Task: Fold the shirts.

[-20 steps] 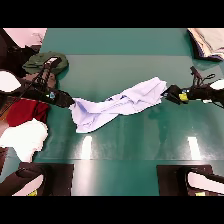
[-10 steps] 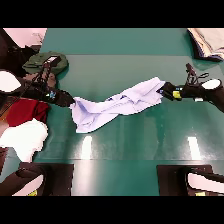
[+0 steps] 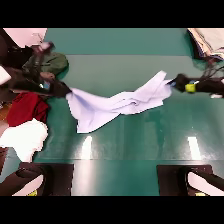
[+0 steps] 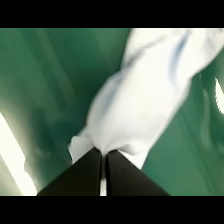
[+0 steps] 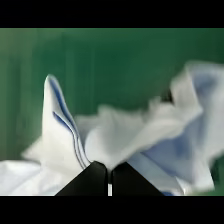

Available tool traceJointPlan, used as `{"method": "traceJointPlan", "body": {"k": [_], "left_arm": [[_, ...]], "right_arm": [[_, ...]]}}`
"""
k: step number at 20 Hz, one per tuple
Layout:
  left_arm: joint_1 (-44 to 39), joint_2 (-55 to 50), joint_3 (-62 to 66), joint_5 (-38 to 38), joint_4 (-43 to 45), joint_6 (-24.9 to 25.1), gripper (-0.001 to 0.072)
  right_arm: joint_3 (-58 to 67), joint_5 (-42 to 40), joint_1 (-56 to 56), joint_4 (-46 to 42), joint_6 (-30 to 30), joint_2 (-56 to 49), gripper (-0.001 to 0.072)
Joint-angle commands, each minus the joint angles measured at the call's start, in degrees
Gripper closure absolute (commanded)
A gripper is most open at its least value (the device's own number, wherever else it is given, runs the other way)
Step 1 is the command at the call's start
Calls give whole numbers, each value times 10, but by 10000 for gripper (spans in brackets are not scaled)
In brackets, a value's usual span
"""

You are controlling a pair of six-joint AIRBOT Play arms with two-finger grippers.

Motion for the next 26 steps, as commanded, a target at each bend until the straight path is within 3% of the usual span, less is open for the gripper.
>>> {"method": "traceJointPlan", "body": {"k": [1,7,12,15,18,22,26], "left_arm": [[0,1,179,23,32,-4,683],[0,6,505,17,31,-4,683],[0,75,515,36,20,-4,683],[0,91,515,29,-40,-5,683],[0,90,447,-41,-65,-7,684],[0,82,246,-122,-42,-30,683],[0,78,-3,-118,-1,-30,683]], "right_arm": [[96,26,-54,2,1,79,694],[326,27,-116,1,1,156,694],[429,45,-162,0,1,201,694],[480,61,-195,0,2,208,694],[503,119,-202,1,47,179,694],[452,264,-139,0,106,86,694],[306,270,-14,-61,106,-3,694]]}}
